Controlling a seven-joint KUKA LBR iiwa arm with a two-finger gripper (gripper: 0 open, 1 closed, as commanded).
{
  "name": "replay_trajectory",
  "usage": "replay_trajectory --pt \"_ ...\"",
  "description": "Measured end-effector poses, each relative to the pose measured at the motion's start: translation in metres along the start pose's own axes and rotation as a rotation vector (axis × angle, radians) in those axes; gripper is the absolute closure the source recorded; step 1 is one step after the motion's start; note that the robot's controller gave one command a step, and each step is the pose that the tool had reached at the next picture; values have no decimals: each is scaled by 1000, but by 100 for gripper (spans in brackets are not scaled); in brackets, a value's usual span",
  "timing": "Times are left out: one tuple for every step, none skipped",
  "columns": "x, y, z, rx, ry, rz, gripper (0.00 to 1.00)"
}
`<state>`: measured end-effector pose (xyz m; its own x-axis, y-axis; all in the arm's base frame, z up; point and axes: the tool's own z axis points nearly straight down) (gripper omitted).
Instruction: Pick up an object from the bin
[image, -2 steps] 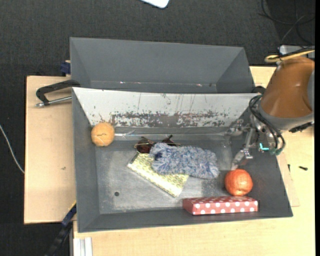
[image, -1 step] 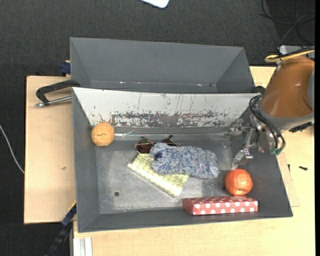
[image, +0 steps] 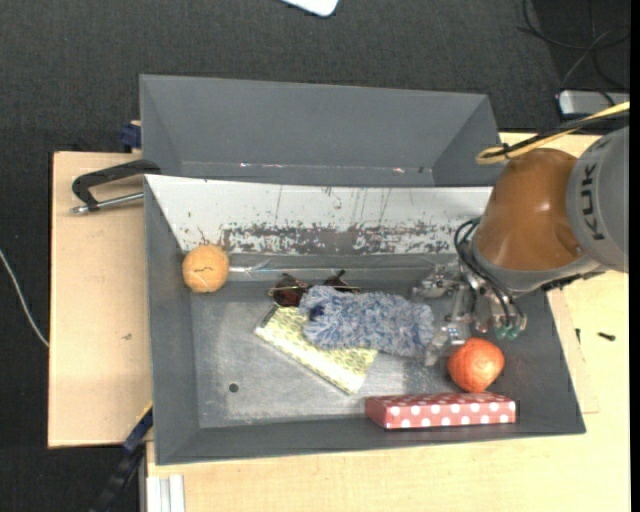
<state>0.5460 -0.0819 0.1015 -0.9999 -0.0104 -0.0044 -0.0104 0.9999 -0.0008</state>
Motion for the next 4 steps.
replay_trajectory --pt "-18 28 19 -5 1 33 0" --pt "-19 31 27 1 -7 -95 100" --pt "-19 31 27 1 -7 -95 100" --pt "-11 44 -80 -1 -1 -83 100"
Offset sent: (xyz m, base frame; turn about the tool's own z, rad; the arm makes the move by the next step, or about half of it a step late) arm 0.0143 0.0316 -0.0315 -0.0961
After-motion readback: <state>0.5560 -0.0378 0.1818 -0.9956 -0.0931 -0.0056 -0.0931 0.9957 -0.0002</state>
